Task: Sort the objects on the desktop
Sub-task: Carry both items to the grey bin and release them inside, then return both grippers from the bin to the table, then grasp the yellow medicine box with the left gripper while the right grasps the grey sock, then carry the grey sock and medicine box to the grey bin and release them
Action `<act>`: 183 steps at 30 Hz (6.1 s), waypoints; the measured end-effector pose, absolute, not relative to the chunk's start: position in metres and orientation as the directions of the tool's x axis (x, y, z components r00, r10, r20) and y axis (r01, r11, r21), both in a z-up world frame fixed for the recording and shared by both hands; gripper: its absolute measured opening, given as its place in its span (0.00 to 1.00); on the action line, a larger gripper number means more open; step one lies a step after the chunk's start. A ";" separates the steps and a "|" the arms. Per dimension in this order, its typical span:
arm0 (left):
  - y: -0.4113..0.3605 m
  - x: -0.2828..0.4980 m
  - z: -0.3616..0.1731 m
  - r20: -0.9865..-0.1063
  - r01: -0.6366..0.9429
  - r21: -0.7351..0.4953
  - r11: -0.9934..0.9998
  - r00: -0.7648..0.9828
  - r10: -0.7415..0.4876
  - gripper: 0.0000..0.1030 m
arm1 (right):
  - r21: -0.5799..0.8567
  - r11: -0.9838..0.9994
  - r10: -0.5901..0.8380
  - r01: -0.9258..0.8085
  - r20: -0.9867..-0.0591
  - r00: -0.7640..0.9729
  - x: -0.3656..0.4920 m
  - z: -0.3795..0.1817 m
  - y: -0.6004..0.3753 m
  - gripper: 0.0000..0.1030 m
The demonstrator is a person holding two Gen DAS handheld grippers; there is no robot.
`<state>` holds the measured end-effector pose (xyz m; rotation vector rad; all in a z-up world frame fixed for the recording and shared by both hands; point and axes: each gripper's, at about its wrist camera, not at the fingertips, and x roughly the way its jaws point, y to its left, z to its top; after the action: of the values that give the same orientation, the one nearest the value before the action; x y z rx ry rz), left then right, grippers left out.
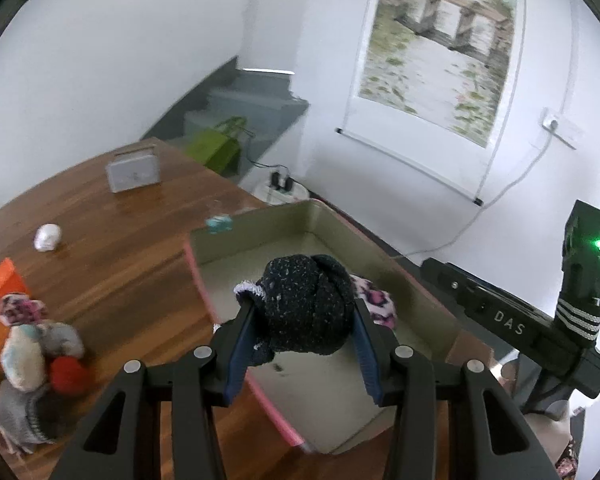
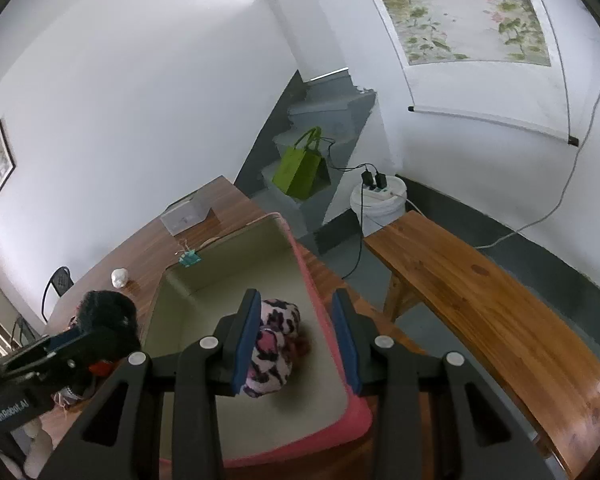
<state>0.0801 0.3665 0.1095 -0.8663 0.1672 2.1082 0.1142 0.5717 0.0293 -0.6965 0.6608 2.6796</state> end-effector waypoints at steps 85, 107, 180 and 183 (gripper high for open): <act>-0.054 -0.050 0.007 -0.815 0.309 -0.022 -0.951 -0.556 -0.162 0.48 | 0.288 -0.951 -0.279 0.116 -0.633 -0.722 0.000 -0.009 0.304 0.67; -0.026 0.001 0.047 -0.708 0.081 -0.114 -0.990 -0.706 0.024 0.48 | 0.212 -0.943 -0.331 0.256 -0.684 -0.650 -0.013 0.002 0.230 0.67; 0.018 0.014 0.047 -0.684 -0.073 -0.112 -0.991 -0.717 0.130 0.49 | 0.127 -0.901 -0.358 0.415 -0.757 -0.547 0.044 -0.004 0.239 0.85; 0.019 0.015 0.047 -0.684 -0.079 -0.112 -0.991 -0.717 0.134 0.49 | 0.135 -0.861 -0.398 0.490 -0.778 -0.485 0.058 -0.001 0.231 0.85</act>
<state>0.0149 0.0192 0.0466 -1.1268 -0.1131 2.8066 0.0584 0.2313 -0.0009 -1.6562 -0.1994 3.2621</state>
